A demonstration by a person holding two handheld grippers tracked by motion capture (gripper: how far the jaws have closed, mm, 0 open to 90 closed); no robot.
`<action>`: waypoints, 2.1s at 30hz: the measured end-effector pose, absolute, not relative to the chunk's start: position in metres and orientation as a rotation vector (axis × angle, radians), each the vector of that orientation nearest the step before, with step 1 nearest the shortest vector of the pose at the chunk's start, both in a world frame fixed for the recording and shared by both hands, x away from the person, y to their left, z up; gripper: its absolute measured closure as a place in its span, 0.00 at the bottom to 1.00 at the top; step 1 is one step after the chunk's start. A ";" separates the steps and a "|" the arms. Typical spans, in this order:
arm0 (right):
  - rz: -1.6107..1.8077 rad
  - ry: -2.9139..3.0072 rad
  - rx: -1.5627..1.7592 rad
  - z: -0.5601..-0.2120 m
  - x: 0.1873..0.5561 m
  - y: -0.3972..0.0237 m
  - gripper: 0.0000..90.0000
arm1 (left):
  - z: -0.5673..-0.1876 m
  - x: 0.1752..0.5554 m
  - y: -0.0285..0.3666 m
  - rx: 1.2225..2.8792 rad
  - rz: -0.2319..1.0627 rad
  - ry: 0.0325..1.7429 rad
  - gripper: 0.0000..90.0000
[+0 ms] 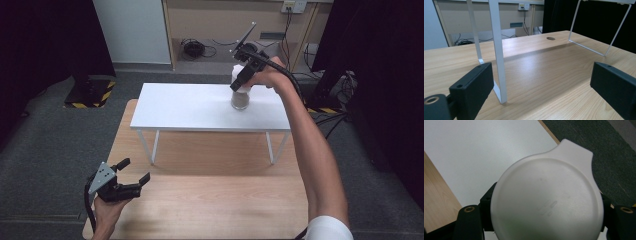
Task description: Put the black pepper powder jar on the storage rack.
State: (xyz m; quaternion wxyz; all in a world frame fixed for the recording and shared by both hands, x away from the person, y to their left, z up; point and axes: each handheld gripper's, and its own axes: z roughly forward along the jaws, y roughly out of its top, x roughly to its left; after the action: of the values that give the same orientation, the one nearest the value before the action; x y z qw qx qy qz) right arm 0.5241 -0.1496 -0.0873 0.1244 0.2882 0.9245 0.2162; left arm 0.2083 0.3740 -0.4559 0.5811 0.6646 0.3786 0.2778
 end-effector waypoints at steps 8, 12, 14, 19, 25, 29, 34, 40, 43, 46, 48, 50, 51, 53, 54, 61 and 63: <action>0.687 2.688 0.845 -0.092 0.524 -0.159 0.32 | -0.455 0.210 0.373 1.561 0.643 0.882 0.05; 0.710 2.677 0.845 -0.091 0.521 -0.161 0.24 | -0.455 0.209 0.373 1.559 0.643 0.882 0.05; 0.715 2.659 0.850 -0.090 0.517 -0.165 0.21 | -0.456 0.210 0.373 1.555 0.638 0.881 0.05; 0.754 2.598 0.846 -0.081 0.501 -0.180 0.19 | -0.456 0.210 0.373 1.560 0.630 0.880 0.05; 0.786 2.547 0.824 -0.058 0.467 -0.202 0.20 | -0.455 0.210 0.371 1.567 0.637 0.871 0.05; 0.801 2.521 0.800 -0.045 0.437 -0.216 0.20 | -0.454 0.208 0.368 1.572 0.648 0.865 0.05; 0.832 2.497 0.722 -0.034 0.384 -0.236 0.20 | -0.453 0.208 0.367 1.583 0.654 0.862 0.05; 0.862 2.502 0.666 -0.044 0.344 -0.253 0.20 | -0.453 0.209 0.366 1.590 0.653 0.859 0.05; 0.855 2.511 0.649 -0.049 0.334 -0.255 0.20 | -0.453 0.209 0.366 1.592 0.653 0.859 0.05; 0.864 2.527 0.609 -0.060 0.318 -0.259 0.20 | -0.452 0.209 0.365 1.596 0.654 0.857 0.05; 0.873 2.530 0.605 -0.064 0.315 -0.261 0.20 | -0.452 0.209 0.365 1.596 0.653 0.857 0.05; 0.886 2.541 0.610 -0.067 0.315 -0.262 0.20 | -0.452 0.209 0.365 1.598 0.652 0.858 0.05; 0.886 2.541 0.610 -0.067 0.315 -0.262 0.20 | -0.452 0.209 0.365 1.598 0.652 0.858 0.05; 0.873 2.543 0.610 -0.068 0.316 -0.261 0.20 | -0.452 0.209 0.365 1.598 0.653 0.858 0.05; 0.871 2.542 0.614 -0.069 0.317 -0.261 0.20 | -0.452 0.209 0.365 1.598 0.653 0.860 0.05; 0.868 2.541 0.619 -0.069 0.319 -0.261 0.20 | -0.453 0.209 0.365 1.599 0.652 0.860 0.05; 0.871 2.545 0.619 -0.070 0.320 -0.262 0.20 | -0.453 0.210 0.365 1.600 0.651 0.860 0.05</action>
State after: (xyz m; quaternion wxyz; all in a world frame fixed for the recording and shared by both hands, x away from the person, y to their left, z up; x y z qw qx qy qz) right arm 0.3196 -0.2617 -0.0698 0.1898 0.2202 0.9053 0.3097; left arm 0.2096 0.3648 -0.4525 0.5697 0.6814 0.3662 0.2775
